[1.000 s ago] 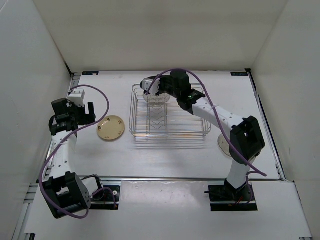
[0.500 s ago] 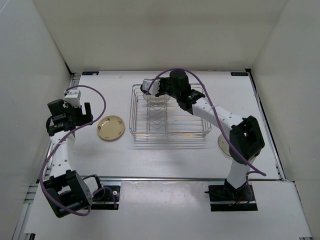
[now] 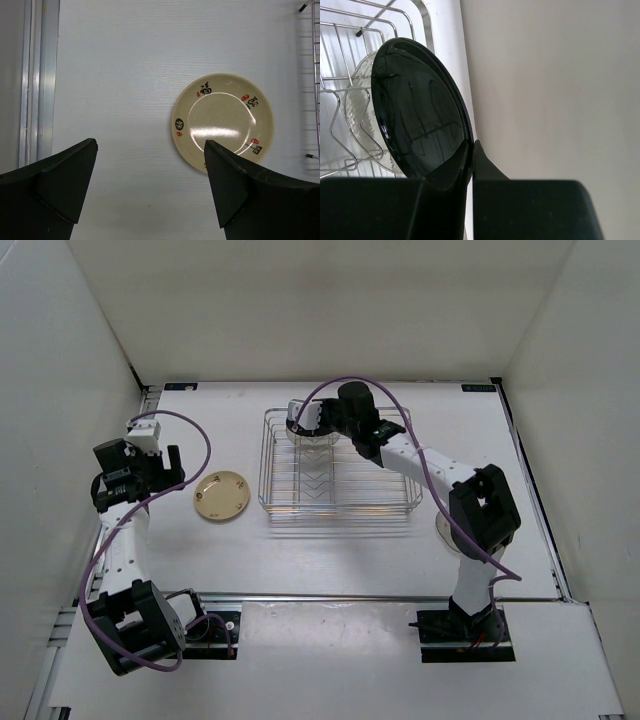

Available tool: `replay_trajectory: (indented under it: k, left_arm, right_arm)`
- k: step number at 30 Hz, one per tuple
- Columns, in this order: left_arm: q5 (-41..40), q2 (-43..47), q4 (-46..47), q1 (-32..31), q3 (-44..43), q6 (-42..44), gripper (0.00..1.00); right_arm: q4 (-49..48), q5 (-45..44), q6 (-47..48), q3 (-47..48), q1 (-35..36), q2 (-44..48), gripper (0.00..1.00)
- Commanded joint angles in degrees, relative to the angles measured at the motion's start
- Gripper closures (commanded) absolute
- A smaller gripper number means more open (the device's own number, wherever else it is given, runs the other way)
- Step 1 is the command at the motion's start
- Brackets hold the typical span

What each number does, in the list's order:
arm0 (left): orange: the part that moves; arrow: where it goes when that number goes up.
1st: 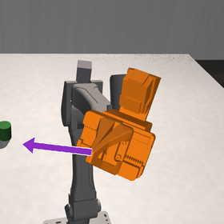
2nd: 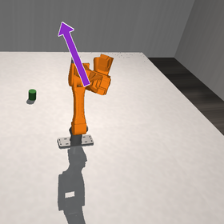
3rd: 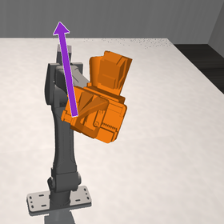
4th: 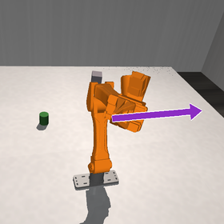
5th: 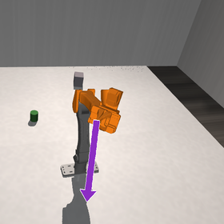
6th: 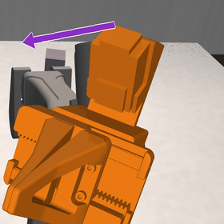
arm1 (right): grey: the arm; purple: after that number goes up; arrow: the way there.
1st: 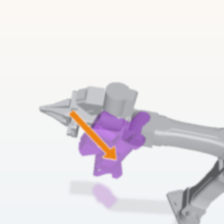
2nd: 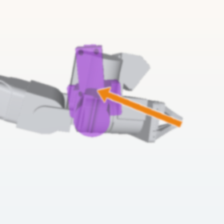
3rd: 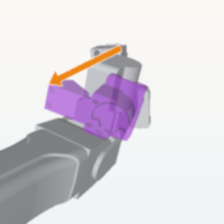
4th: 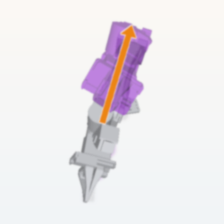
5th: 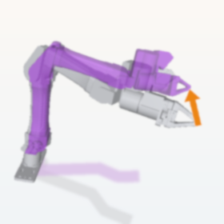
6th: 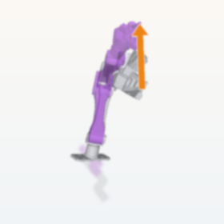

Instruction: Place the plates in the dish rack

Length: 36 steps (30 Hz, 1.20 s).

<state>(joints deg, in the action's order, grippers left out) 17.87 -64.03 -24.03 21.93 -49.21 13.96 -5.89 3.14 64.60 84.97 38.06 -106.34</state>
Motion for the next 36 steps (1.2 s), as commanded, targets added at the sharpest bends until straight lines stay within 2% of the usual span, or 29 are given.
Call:
replay_trajectory:
  k: [1,16,36]
  left_arm:
    - [1.56,1.54,-0.14,0.48,0.17,0.28,0.01]
    - [1.56,1.54,-0.14,0.48,-0.36,0.28,0.01]
    - [2.08,2.07,-0.67,1.53,-0.36,0.81,0.01]
  right_arm:
    - [-2.55,0.12,-1.14,3.79,-0.71,-0.35,1.00]
    - [1.31,1.26,-5.10,5.56,-0.71,-1.41,1.00]
    - [5.80,2.31,-7.21,0.11,0.87,-0.79,1.00]
